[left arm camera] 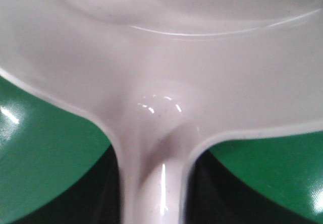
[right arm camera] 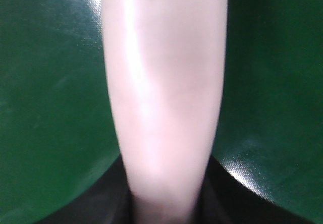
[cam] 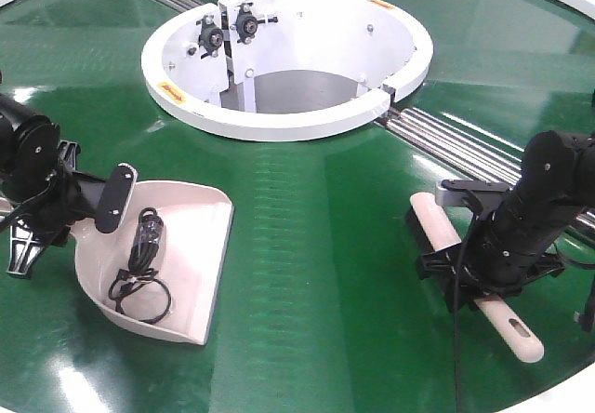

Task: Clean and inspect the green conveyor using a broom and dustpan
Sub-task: 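Carry the brush back and lower it onto the belt with the right gripper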

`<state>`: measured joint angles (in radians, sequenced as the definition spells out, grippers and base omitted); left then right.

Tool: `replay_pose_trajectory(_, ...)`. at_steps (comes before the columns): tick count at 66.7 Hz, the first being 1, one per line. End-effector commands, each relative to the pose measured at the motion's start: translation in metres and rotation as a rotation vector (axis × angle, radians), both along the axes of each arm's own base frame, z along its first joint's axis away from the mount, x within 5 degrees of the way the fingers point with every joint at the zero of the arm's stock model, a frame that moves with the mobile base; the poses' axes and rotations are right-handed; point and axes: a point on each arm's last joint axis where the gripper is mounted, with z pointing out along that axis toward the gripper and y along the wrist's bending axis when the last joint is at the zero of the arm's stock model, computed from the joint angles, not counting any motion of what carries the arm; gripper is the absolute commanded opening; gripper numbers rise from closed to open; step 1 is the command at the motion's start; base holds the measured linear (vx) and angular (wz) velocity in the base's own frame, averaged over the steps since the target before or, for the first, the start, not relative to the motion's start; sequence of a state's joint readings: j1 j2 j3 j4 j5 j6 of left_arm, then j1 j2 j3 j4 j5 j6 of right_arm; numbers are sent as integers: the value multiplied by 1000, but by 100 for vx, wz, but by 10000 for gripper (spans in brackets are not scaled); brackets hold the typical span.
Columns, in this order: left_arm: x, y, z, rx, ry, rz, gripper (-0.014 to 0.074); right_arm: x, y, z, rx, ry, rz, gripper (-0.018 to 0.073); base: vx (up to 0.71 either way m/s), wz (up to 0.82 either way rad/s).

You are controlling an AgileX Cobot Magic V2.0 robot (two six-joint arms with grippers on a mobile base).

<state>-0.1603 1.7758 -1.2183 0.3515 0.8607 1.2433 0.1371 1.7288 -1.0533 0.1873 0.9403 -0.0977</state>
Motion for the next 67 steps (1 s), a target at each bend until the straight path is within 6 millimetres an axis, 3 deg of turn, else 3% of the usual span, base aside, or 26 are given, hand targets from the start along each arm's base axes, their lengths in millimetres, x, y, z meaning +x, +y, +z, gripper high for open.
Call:
replay_pose_trajectory(1,2,-3,24,-20,-94,-4,28,4,0,16,14,-70,-3,179,0,0)
replay_pose_trajectory(12,1,-3,24,-27,-87,2,106,4,0,16,14,-70,-3,300,0,0)
replay_pose_trajectory(30,-1,-5,23,-48,-68,19,321,4,0,17,13,-73,6,449,0,0)
replay_pose_trajectory(49,-4,-6,24,-73,-49,40,515,7,-1,34,11,-142,15,464,0,0)
replay_pose_trajectory(67,-12,-8,25,-103,16,80,525,1,-4,50,-5,-193,31,464,0,0)
